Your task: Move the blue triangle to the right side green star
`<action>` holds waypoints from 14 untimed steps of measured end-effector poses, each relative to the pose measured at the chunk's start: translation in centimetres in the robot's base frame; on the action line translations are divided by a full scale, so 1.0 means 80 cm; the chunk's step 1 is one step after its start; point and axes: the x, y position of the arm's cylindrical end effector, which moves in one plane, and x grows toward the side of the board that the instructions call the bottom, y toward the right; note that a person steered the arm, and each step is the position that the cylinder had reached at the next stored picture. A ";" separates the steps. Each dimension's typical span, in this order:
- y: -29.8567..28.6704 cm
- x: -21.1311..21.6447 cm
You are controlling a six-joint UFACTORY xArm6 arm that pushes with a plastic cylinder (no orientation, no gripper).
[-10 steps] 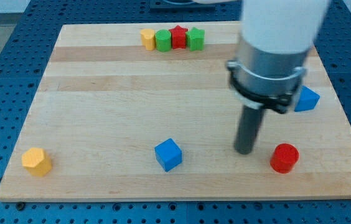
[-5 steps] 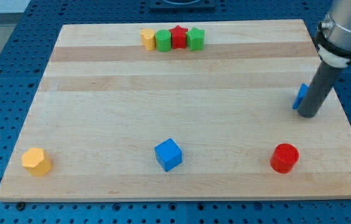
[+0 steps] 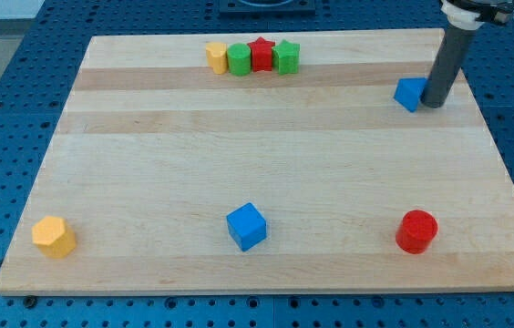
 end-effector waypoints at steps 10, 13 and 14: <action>-0.072 -0.066; -0.060 -0.081; -0.061 -0.049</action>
